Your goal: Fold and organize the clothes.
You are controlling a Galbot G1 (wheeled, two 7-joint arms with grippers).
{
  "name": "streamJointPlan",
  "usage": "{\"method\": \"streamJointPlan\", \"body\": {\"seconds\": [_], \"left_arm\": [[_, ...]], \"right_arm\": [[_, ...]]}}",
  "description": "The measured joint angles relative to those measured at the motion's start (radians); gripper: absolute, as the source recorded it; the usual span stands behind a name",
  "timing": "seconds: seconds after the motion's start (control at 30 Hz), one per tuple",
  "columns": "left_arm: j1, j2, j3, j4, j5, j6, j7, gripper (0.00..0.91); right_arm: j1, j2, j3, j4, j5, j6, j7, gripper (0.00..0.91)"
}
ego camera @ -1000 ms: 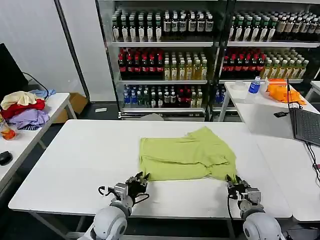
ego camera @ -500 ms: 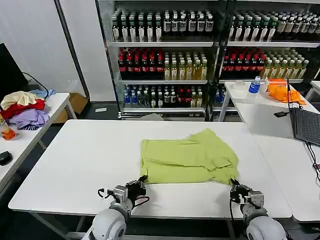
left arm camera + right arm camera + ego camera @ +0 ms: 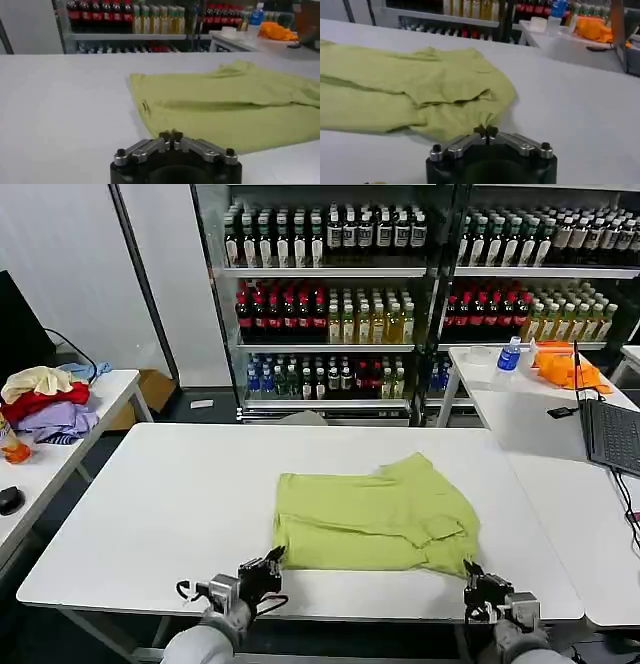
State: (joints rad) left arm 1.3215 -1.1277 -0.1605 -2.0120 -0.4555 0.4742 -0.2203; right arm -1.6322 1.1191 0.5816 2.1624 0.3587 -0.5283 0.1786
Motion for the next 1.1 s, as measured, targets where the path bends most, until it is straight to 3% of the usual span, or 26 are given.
{"method": "streamJointPlan", "body": {"seconds": [0.5,0.53,0.57,0.6,0.63,0.67,1.1], "left_arm": [[0.151,0.039,-0.046,-0.108,0.011,-0.017,0.001,0.03],[0.157,0.04,-0.046,-0.113,0.012,-0.017,0.001,0.03],[0.161,0.042,-0.048,-0.117,0.012,-0.018,0.001,0.03],[0.165,0.043,-0.05,-0.121,0.012,-0.018,0.001,0.091],[0.168,0.045,-0.051,-0.124,0.012,-0.018,0.001,0.252],[0.172,0.046,-0.054,-0.128,0.012,-0.018,0.001,0.907],[0.205,0.058,-0.069,-0.194,0.03,-0.01,0.01,0.907]], "right_arm": [[-0.098,-0.016,0.044,0.041,-0.076,-0.014,-0.031,0.0],[-0.1,-0.018,0.046,0.04,-0.079,-0.016,-0.033,0.333],[-0.101,-0.019,0.047,0.039,-0.082,-0.017,-0.034,0.836],[-0.103,-0.02,0.047,0.04,-0.083,-0.02,-0.037,0.907],[-0.108,-0.021,0.046,0.041,-0.086,-0.022,-0.04,0.907],[-0.111,-0.021,0.045,0.042,-0.088,-0.024,-0.042,0.907],[-0.098,-0.031,0.062,0.095,-0.086,0.02,-0.078,0.907]]}}
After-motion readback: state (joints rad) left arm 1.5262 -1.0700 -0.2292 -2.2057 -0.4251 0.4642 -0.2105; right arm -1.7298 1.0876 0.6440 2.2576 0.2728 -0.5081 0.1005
